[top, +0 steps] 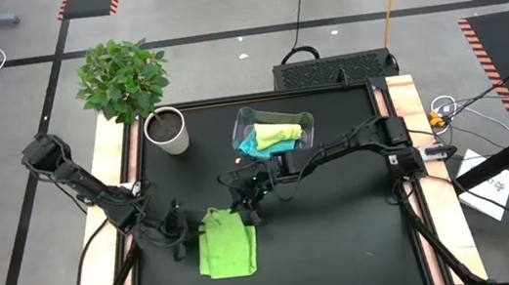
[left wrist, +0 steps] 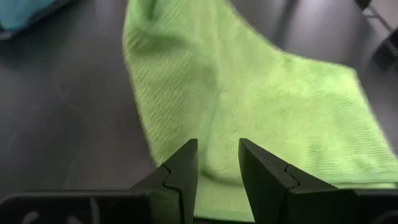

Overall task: Fold microfiber towels
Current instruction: Fold the green towel

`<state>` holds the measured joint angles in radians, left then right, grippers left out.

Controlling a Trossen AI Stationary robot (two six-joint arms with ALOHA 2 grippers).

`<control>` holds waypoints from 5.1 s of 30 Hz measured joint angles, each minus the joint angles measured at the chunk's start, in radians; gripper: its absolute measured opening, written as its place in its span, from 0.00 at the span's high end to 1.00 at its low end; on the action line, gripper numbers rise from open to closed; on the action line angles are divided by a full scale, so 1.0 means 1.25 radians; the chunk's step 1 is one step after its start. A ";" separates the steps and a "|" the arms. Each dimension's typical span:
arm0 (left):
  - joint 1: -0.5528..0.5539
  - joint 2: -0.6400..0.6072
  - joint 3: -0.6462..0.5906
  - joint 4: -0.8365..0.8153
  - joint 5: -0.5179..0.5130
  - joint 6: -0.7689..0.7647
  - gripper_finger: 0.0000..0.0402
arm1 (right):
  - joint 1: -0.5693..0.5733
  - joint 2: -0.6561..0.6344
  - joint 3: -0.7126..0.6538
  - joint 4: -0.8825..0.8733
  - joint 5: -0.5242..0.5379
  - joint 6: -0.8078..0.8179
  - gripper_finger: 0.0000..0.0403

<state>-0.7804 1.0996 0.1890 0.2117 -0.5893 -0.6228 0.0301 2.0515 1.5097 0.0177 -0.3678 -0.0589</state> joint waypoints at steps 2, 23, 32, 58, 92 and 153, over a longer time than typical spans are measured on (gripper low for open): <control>0.000 0.000 0.000 0.017 -0.009 0.022 0.71 | -0.002 0.001 0.000 -0.002 0.000 0.011 1.00; 0.024 0.297 0.209 -0.038 -0.273 0.166 0.71 | -0.007 0.001 0.000 0.079 0.053 0.038 1.00; 0.000 0.320 0.294 -0.170 -0.321 0.018 0.71 | -0.007 0.001 0.000 0.064 0.064 0.028 1.00; -0.006 0.325 0.294 -0.396 -0.390 -0.202 0.92 | 0.046 -0.037 0.000 0.018 0.064 -0.008 1.00; -0.162 0.324 0.443 -0.384 -0.366 -0.083 0.97 | 0.237 -0.055 0.000 0.067 0.144 -0.013 1.00; -0.054 0.325 0.458 -0.590 -0.113 -0.174 0.90 | 0.093 -0.057 -0.147 0.306 -0.022 0.367 1.00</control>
<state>-0.8475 1.5054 0.7620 -0.5254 -0.7306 -0.8399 0.1469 1.9804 1.3255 0.4006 -0.3958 0.4000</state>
